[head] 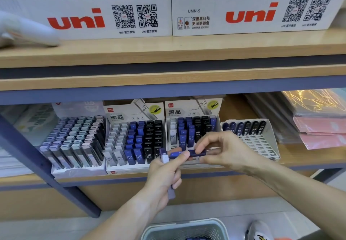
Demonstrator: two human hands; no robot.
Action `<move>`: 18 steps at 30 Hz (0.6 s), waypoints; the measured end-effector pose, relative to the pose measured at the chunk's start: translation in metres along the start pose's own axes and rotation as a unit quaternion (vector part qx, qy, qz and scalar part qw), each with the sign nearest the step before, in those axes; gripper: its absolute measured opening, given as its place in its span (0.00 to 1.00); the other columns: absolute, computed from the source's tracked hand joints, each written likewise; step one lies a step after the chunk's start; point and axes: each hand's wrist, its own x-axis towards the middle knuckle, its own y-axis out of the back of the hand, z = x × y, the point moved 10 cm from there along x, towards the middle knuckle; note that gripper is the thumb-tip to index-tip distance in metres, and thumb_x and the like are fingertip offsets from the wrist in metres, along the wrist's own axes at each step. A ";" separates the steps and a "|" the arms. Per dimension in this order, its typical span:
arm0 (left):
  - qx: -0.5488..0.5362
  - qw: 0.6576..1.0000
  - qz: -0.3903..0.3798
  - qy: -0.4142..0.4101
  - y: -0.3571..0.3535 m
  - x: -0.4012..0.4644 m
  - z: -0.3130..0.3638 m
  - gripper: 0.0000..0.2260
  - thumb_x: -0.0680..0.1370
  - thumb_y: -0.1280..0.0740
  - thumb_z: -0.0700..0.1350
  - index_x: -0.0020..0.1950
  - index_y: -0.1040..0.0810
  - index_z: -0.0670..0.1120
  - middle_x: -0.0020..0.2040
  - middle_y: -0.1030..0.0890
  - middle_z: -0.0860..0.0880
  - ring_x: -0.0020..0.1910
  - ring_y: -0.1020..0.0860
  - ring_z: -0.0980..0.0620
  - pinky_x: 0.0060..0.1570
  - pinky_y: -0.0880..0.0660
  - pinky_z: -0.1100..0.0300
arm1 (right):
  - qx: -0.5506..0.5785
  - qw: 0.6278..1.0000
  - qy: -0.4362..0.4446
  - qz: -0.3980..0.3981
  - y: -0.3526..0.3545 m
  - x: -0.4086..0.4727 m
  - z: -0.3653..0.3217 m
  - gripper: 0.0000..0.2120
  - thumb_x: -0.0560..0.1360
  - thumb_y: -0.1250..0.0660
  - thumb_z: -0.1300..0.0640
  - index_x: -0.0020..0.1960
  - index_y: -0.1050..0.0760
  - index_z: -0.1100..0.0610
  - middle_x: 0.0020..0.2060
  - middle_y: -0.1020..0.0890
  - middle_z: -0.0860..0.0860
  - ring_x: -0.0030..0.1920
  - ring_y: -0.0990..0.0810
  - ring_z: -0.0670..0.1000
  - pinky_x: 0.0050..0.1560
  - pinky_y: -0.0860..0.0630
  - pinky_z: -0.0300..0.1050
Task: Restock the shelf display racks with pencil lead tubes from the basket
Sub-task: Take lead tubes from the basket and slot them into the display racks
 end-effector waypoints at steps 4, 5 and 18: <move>0.026 0.999 0.007 -0.023 0.001 -0.001 0.002 0.17 0.68 0.21 0.45 0.53 0.19 0.38 0.34 0.21 0.42 0.20 0.44 0.54 0.21 0.44 0.63 | 0.017 0.999 -0.020 -0.031 -0.008 -0.004 0.009 0.06 0.71 0.22 0.64 0.46 0.15 0.57 0.44 0.14 0.52 0.45 0.14 0.50 0.48 0.18 0.42; 0.028 0.999 0.009 -0.024 0.002 -0.001 0.002 0.15 0.72 0.22 0.43 0.54 0.19 0.40 0.38 0.16 0.42 0.19 0.43 0.54 0.22 0.44 0.63 | 0.018 0.999 -0.028 -0.028 -0.008 -0.004 0.012 0.06 0.72 0.22 0.64 0.48 0.16 0.58 0.43 0.14 0.54 0.44 0.15 0.50 0.47 0.19 0.43; 0.082 0.997 -0.003 -0.012 -0.002 0.004 -0.004 0.13 0.72 0.21 0.42 0.55 0.17 0.41 0.35 0.18 0.41 0.20 0.42 0.53 0.25 0.46 0.61 | 0.056 0.998 -0.010 0.025 0.000 0.009 0.011 0.15 0.72 0.22 0.62 0.56 0.19 0.54 0.42 0.14 0.55 0.44 0.15 0.60 0.50 0.16 0.50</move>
